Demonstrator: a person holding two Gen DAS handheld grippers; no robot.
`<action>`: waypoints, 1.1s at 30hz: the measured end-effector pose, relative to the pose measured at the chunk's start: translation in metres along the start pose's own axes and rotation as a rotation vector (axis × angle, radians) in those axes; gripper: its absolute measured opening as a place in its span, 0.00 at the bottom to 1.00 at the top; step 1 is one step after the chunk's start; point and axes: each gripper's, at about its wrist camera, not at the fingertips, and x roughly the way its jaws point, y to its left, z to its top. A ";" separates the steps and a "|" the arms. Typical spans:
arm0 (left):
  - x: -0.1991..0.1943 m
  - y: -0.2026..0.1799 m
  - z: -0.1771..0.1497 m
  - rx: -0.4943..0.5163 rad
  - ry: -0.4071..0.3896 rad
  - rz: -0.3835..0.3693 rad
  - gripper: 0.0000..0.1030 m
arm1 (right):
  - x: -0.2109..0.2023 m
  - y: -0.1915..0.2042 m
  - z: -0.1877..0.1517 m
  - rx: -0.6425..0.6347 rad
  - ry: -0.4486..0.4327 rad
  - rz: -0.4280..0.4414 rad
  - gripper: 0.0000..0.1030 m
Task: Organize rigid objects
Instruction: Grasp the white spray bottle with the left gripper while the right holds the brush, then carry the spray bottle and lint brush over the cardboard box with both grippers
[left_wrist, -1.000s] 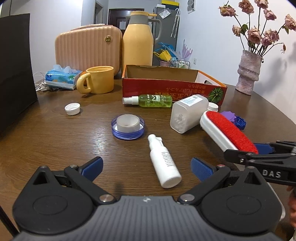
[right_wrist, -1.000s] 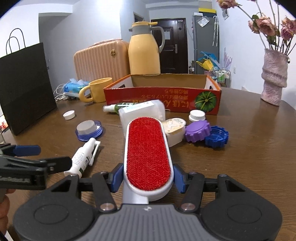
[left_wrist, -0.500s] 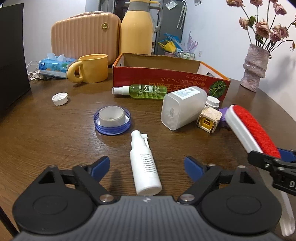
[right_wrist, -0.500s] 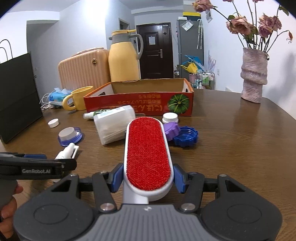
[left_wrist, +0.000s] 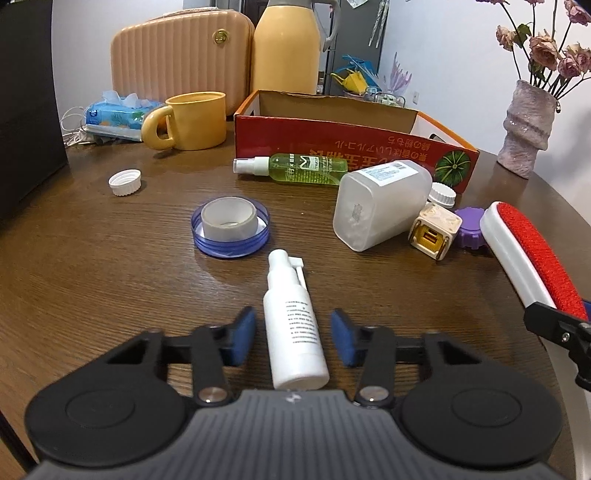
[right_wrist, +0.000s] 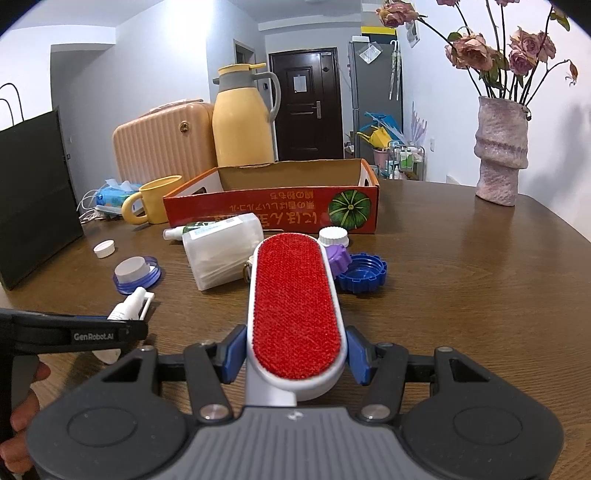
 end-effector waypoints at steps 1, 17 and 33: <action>0.000 0.000 0.000 0.000 0.000 0.000 0.31 | 0.000 0.000 0.000 0.000 0.000 0.000 0.53; -0.013 0.005 0.008 0.006 -0.032 -0.022 0.28 | -0.007 0.006 0.008 -0.005 -0.017 -0.006 0.53; -0.033 0.005 0.057 0.022 -0.138 -0.038 0.28 | 0.003 0.013 0.041 -0.011 -0.057 -0.016 0.54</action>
